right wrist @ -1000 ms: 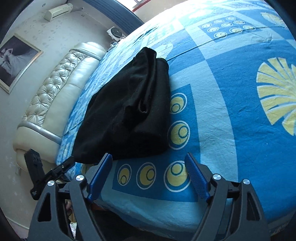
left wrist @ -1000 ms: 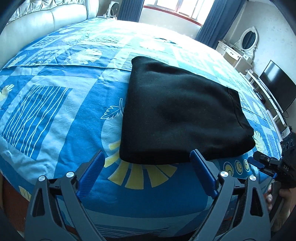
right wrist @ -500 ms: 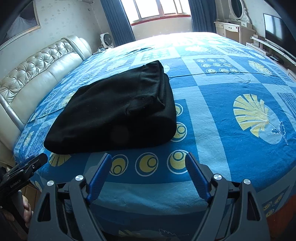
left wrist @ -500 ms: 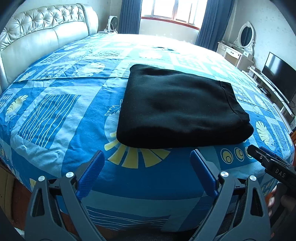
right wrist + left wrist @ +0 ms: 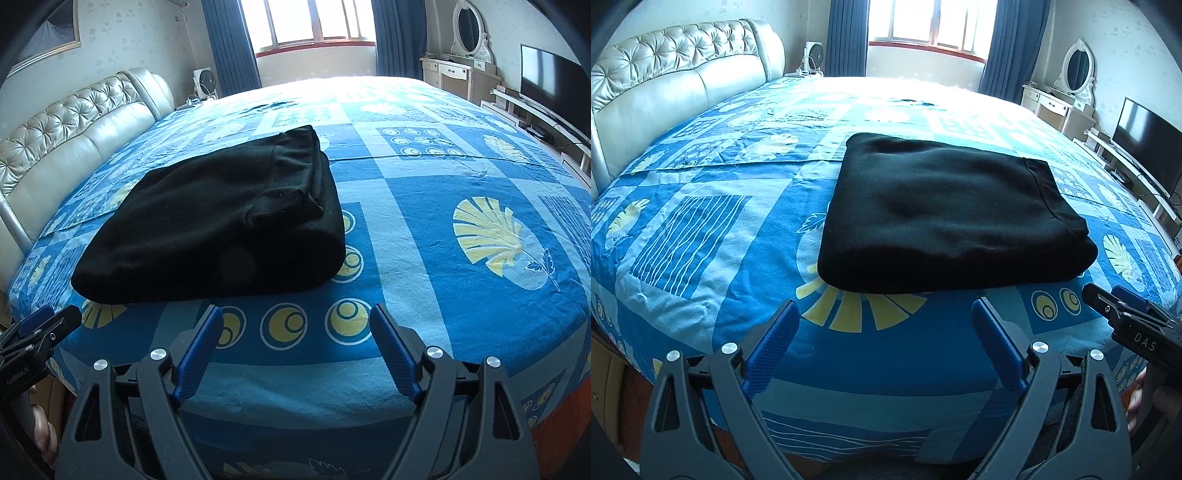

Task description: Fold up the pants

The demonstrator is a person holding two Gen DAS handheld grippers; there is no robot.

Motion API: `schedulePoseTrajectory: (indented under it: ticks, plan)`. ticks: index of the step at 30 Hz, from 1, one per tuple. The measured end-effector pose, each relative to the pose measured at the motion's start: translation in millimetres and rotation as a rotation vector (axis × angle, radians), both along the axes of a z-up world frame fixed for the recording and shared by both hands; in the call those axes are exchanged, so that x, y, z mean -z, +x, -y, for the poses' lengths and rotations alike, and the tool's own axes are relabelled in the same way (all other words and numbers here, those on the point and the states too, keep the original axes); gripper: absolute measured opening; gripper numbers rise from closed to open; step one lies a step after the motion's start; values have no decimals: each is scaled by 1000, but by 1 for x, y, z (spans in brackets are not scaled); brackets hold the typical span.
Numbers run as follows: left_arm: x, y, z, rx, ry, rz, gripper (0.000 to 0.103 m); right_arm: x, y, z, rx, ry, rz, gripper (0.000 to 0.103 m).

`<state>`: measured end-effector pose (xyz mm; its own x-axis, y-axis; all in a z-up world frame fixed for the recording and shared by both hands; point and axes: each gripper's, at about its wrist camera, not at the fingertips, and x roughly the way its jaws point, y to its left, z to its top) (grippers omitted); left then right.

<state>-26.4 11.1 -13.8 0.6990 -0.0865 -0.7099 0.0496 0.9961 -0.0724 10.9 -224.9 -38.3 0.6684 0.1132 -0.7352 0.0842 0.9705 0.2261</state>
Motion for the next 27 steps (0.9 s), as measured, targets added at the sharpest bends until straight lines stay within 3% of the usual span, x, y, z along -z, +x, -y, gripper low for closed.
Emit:
schedulePoseTrajectory:
  ticks: [27]
  plan:
    - [1, 1, -4, -9, -16, -20, 94, -3, -1, -18, -33, -71, -3, 81]
